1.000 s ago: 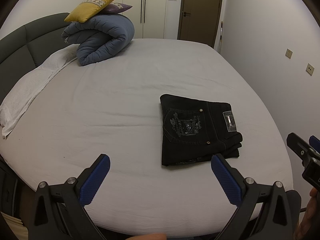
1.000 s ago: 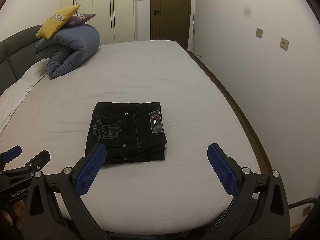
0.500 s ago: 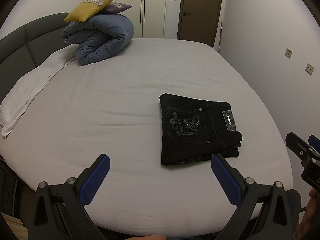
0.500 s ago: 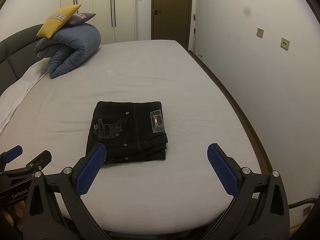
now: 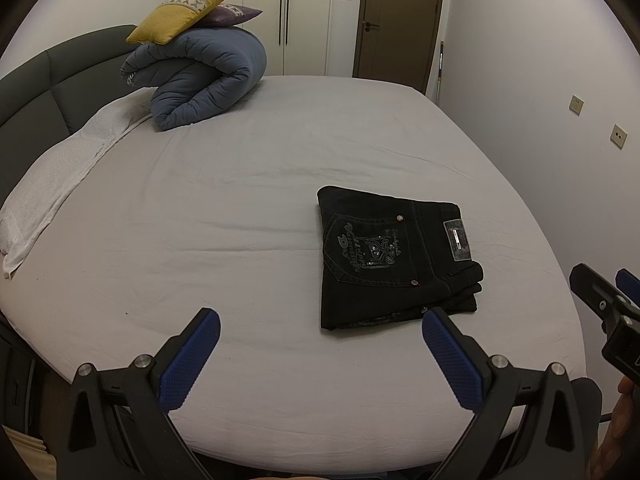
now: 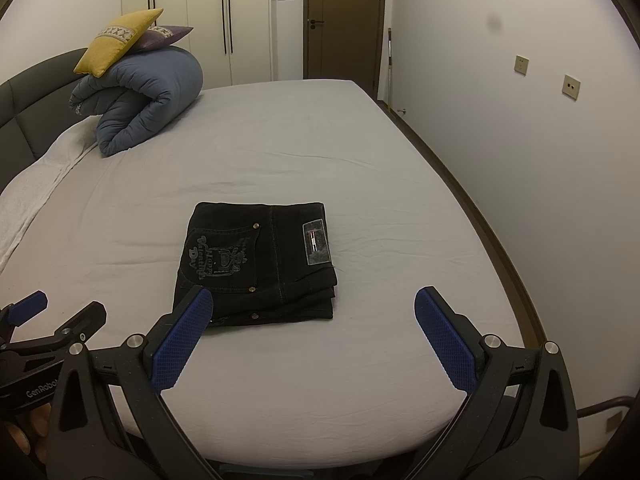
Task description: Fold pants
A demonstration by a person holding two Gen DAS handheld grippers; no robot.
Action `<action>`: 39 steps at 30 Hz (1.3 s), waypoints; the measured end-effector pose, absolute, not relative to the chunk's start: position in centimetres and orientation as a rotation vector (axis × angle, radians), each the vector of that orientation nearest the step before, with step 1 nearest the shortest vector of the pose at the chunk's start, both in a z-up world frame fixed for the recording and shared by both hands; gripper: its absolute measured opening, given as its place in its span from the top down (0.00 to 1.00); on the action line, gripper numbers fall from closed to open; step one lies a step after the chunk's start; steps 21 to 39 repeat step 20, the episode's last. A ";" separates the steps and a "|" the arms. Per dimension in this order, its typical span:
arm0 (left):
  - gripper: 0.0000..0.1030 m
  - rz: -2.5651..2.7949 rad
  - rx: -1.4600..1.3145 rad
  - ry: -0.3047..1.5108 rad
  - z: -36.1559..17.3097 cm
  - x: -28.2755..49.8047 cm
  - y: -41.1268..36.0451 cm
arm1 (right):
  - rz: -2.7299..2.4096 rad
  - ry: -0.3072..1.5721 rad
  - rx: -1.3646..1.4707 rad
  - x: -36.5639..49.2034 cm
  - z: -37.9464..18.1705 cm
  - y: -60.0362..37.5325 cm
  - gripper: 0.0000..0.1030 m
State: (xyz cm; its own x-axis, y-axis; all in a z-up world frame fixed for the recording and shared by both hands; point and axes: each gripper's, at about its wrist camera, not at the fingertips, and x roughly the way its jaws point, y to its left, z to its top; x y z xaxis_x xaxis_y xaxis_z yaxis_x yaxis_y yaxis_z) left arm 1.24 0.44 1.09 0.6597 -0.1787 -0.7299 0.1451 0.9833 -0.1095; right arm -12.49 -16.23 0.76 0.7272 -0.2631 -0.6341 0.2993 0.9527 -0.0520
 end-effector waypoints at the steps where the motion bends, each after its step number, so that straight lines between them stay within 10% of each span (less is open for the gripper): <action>1: 0.00 -0.183 -0.043 0.830 1.1 1.2 0.4 | -0.310 0.690 0.056 -12.5 0.8 -16.2 0.00; 39: 0.00 -0.185 -0.022 0.829 0.6 1.4 0.4 | -0.311 0.694 0.057 -12.9 0.6 -15.7 0.00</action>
